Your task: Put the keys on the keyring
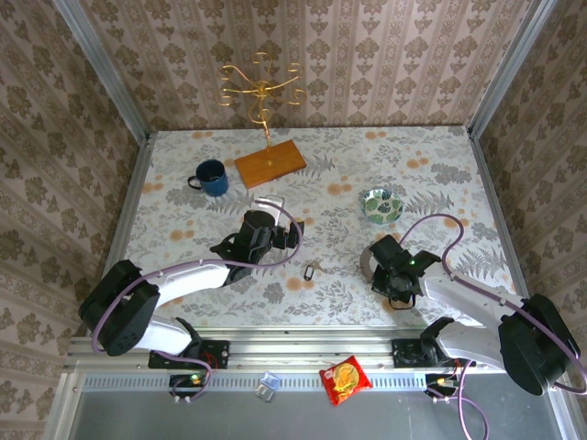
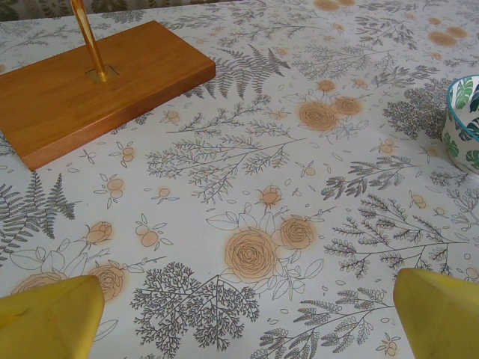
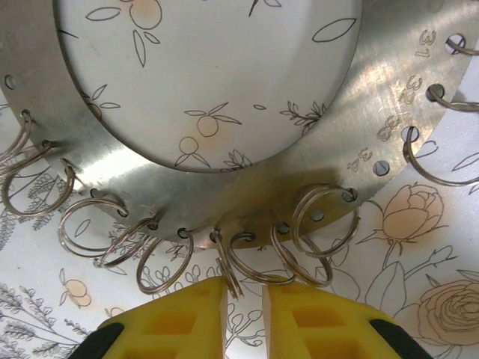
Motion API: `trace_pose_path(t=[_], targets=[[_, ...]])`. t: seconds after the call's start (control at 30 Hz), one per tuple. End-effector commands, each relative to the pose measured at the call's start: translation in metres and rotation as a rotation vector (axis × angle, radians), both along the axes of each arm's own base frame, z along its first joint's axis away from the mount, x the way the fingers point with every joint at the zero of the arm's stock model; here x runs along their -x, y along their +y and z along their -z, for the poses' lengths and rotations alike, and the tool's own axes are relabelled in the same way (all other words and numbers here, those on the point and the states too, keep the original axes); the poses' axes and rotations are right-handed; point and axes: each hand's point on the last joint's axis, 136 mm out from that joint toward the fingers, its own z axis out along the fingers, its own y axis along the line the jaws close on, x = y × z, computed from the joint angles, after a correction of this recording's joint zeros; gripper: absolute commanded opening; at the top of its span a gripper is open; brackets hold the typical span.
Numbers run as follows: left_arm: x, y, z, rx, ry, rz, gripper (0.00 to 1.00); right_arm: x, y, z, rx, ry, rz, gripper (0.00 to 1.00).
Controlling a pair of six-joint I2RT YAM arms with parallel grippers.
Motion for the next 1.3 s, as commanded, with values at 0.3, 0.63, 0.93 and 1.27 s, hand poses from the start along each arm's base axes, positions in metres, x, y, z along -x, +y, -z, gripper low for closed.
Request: trace_pose_path(t=[0.3, 0.63, 0.93, 1.27], targets=[[-0.001, -0.003, -0.011, 0.036, -0.01, -0.011, 1.0, -0.022, -0.001, -0.01, 0.067, -0.068, -0.091, 0.17], [-0.001, -0.003, -0.009, 0.032, -0.005, -0.013, 1.0, -0.024, -0.001, -0.008, 0.1, -0.051, -0.133, 0.16], [-0.001, -0.003, -0.01, 0.034, -0.007, -0.013, 1.0, -0.025, 0.0, -0.005, 0.098, -0.04, -0.136, 0.13], [-0.002, -0.002, -0.015, 0.034, -0.019, -0.014, 1.0, -0.026, 0.002, -0.003, 0.093, -0.035, -0.133, 0.08]])
